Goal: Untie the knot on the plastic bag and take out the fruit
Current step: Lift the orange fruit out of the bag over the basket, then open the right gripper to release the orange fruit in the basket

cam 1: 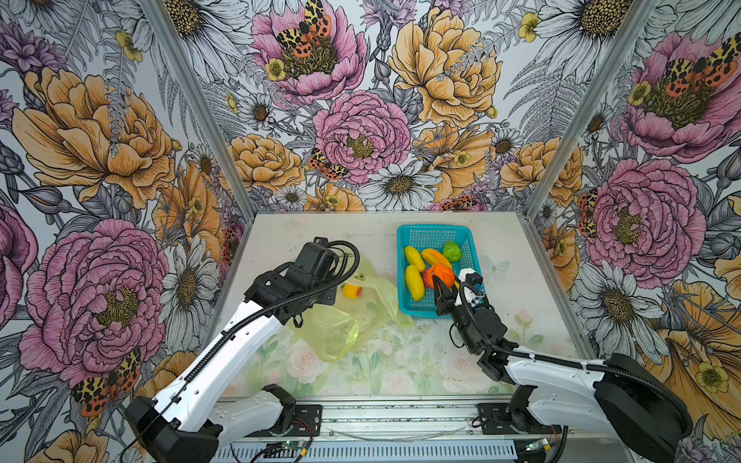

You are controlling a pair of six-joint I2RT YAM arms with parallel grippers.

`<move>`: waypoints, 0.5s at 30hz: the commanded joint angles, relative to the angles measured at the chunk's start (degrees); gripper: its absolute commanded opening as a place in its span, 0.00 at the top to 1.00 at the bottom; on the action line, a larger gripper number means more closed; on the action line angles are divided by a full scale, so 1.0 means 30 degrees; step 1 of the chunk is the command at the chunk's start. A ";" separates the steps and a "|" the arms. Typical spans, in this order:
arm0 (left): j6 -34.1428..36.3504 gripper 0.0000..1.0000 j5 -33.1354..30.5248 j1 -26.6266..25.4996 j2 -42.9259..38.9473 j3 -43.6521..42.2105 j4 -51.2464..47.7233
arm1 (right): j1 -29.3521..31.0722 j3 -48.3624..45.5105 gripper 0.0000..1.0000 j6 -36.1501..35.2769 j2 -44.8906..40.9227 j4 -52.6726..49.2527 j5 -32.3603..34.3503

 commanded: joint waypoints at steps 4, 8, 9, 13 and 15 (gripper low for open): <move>0.0100 1.00 0.0325 0.0136 -0.0320 -0.0258 0.0427 | -0.0887 0.2098 0.91 0.2171 0.5506 0.1385 -0.1033; 0.0107 1.00 0.0281 0.0116 -0.0329 -0.0267 0.0414 | -0.1212 0.3697 0.91 0.3002 0.8423 0.1353 -0.2413; 0.0123 1.00 0.0281 0.0115 -0.0340 -0.0277 0.0413 | -0.1246 0.3910 0.91 0.3114 0.8839 0.1425 -0.2610; 0.0123 1.00 0.0339 0.0129 -0.0280 -0.0280 0.0422 | -0.1363 0.4422 0.89 0.3283 0.9841 0.1522 -0.2828; 0.0120 1.00 0.0369 0.0138 -0.0291 -0.0270 0.0413 | -0.1452 0.4550 0.88 0.3431 1.0090 0.1473 -0.2902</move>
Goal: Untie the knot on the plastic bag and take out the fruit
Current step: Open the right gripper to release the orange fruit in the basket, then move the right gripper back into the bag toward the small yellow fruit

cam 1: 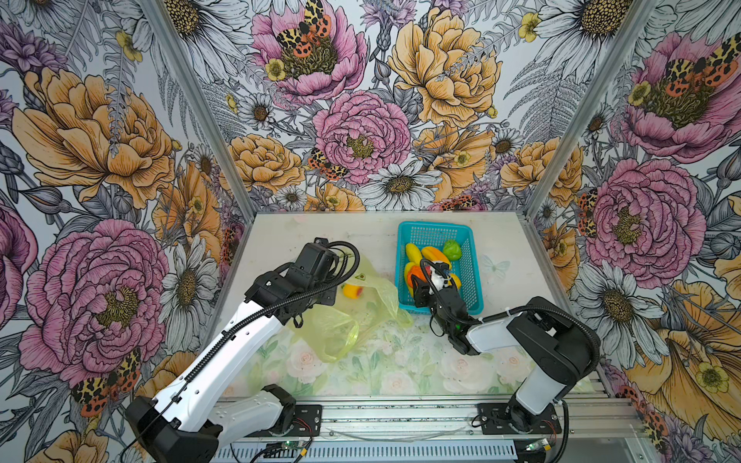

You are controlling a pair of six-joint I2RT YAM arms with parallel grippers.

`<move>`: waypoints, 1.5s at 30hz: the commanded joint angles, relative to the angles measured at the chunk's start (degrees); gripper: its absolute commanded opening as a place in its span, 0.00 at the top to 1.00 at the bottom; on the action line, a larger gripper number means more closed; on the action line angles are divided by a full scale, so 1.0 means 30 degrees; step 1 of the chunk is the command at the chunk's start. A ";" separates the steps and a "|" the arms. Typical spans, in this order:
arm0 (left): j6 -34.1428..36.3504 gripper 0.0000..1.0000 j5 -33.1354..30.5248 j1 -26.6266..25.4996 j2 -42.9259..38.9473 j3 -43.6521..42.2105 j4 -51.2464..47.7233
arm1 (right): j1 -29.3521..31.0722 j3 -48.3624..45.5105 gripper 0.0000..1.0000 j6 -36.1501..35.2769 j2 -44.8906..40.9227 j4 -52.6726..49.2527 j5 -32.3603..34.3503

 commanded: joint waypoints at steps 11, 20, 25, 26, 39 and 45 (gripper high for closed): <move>0.0126 1.00 0.0376 0.0141 -0.0331 -0.0146 0.0398 | -0.0909 -0.0561 0.79 0.0905 -0.1972 -0.1906 0.1137; 0.0152 1.00 0.0428 0.0141 -0.0355 -0.0172 0.0391 | -0.2225 0.1177 0.84 0.0846 -0.3589 -0.8036 0.1188; 0.0148 1.00 0.0398 0.0161 -0.0357 -0.0158 0.0391 | -0.2381 0.2289 0.84 0.0920 -0.2338 -0.8952 -0.0520; 0.0137 1.00 0.0391 0.0156 -0.0367 -0.0165 0.0395 | -0.2381 0.2430 0.84 0.0970 -0.2130 -0.9025 -0.0699; 0.0189 1.00 0.0512 0.0291 -0.0367 -0.0162 0.0399 | -0.2396 0.1312 0.35 0.0996 -0.4244 -0.9266 0.0059; 0.0206 1.00 0.0545 0.0306 -0.0352 -0.0167 0.0392 | -0.2410 0.0811 0.29 0.0767 -0.5235 -0.9266 0.0090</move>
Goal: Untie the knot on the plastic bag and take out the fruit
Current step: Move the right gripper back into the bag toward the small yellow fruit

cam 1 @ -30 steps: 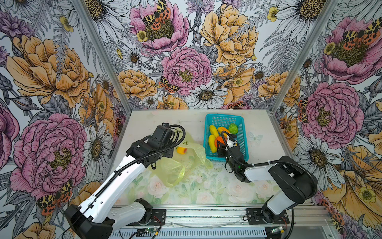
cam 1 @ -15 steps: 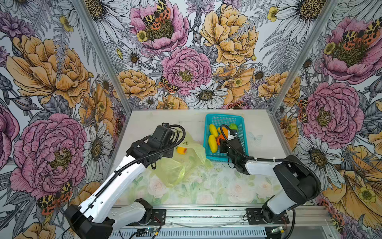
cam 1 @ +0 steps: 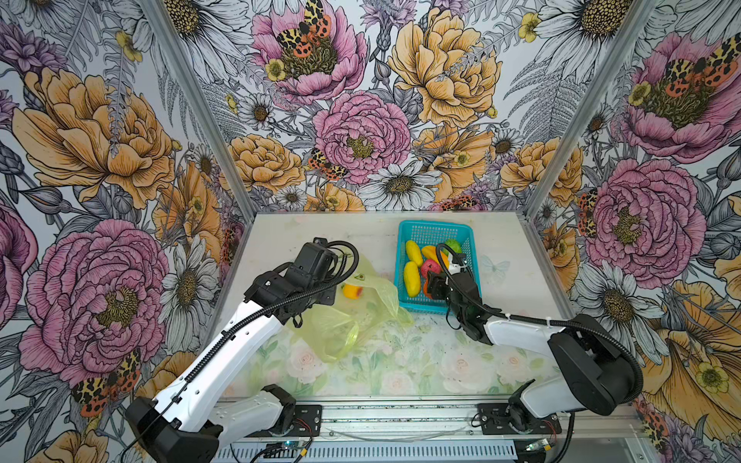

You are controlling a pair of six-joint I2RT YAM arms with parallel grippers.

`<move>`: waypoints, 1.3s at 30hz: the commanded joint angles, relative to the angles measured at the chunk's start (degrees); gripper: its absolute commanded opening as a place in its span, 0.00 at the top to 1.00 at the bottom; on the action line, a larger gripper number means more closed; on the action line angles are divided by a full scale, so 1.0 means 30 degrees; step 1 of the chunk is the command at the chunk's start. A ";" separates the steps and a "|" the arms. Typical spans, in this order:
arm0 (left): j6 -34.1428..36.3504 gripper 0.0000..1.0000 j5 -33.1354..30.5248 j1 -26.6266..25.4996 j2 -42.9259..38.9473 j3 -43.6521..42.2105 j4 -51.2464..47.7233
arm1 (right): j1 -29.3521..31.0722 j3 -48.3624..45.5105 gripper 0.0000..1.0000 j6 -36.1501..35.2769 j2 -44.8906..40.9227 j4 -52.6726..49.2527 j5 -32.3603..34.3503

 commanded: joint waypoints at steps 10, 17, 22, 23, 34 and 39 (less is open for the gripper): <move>0.0247 1.00 0.0479 0.0133 -0.0309 -0.0165 0.0424 | 0.0544 -0.2013 0.33 -0.1592 -0.3395 0.1968 -0.1370; 0.0264 1.00 0.0710 0.0153 -0.0309 -0.0178 0.0454 | 0.5681 -0.3096 0.38 -0.6190 -0.7304 0.2730 -0.1631; 0.0304 1.00 0.0855 0.0153 -0.0284 -0.0183 0.0505 | 0.9495 -0.2437 0.50 -0.9067 -0.6772 0.3120 -0.2450; 0.0316 1.00 0.0878 0.0124 -0.0289 -0.0199 0.0479 | 1.0273 -0.2034 0.53 -0.9532 -0.6201 0.3097 -0.2393; 0.0273 1.00 0.0787 0.0008 -0.0392 -0.0229 0.0496 | 1.2798 0.3210 0.75 -1.0746 0.2172 0.3021 -0.0754; 0.0273 1.00 0.0773 -0.0076 -0.0445 -0.0232 0.0481 | 1.2645 0.5201 0.79 -1.0429 0.4959 0.2831 0.0568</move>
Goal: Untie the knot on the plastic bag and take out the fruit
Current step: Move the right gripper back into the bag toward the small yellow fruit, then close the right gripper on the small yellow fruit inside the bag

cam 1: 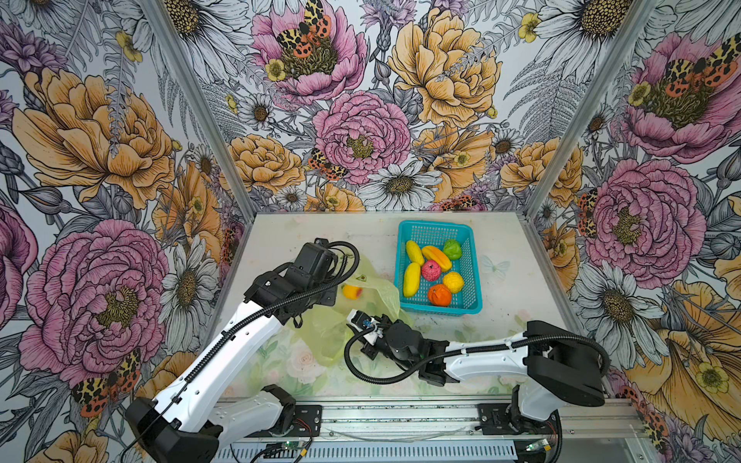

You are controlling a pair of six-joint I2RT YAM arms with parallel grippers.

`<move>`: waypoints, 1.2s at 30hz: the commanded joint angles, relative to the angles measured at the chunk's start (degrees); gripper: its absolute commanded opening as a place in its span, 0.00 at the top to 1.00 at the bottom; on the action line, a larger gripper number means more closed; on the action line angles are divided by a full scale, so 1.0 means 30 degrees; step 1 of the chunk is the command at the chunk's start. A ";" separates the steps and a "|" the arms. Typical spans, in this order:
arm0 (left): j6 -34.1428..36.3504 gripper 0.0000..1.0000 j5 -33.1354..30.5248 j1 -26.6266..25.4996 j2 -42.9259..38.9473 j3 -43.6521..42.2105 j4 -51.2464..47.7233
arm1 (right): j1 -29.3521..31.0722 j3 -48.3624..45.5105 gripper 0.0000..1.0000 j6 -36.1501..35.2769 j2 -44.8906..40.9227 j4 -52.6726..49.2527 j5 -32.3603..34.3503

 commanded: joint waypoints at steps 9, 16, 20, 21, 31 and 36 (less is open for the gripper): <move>0.0243 1.00 0.0299 -0.0116 -0.0510 -0.0210 0.0473 | -0.1666 0.2373 0.76 0.1316 0.3201 -0.0095 0.1900; 0.0305 1.00 0.0568 -0.0184 -0.0689 -0.0242 0.0567 | -0.2803 0.2698 0.77 0.2381 0.3848 -0.0444 0.3681; 0.0382 1.00 0.0820 -0.0228 -0.0826 -0.0252 0.0682 | -0.2860 0.2676 0.76 0.2315 0.3958 -0.0337 0.3450; 0.0423 1.00 0.0876 -0.0243 -0.0854 -0.0259 0.0678 | -0.2816 0.2726 0.76 0.2310 0.4022 -0.0330 0.3301; 0.0778 1.00 0.2664 -0.1007 -0.1965 -0.0408 0.1346 | -0.2469 0.4068 0.59 0.3074 0.5172 -0.0914 0.3182; 0.0887 1.00 0.2938 -0.1267 -0.2040 -0.0402 0.1396 | -0.2721 0.4633 0.51 0.3898 0.5661 -0.1336 0.4278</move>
